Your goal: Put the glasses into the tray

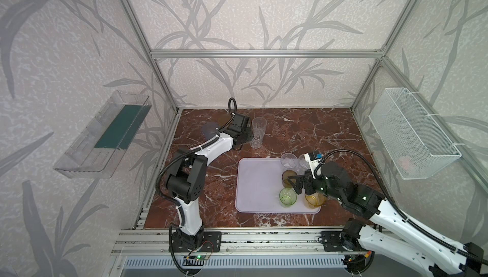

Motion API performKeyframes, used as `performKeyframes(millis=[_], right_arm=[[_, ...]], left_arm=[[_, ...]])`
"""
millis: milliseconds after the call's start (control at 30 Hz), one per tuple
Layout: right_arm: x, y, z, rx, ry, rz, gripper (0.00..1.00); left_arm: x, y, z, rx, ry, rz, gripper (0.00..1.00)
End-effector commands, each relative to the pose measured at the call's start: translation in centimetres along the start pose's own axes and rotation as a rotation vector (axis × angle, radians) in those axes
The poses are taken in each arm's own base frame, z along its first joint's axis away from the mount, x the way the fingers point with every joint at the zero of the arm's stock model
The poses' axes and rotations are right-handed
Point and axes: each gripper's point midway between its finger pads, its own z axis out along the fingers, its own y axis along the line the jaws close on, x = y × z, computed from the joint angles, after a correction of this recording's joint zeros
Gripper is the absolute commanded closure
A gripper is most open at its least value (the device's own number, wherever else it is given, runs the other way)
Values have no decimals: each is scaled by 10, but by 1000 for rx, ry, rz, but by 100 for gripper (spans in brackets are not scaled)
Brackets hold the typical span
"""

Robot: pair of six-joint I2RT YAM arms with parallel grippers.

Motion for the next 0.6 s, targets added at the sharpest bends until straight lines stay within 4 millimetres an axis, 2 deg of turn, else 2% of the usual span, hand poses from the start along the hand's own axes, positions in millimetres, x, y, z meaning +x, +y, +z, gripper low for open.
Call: performKeyframes(millis=[0, 567], right_arm=[[5, -7, -1, 21, 7, 14, 1], [4, -12, -3, 38, 0, 24, 1]], left_arm=[[-6, 4, 4, -36, -8, 0, 70], [-7, 7, 19, -74, 11, 38, 76]])
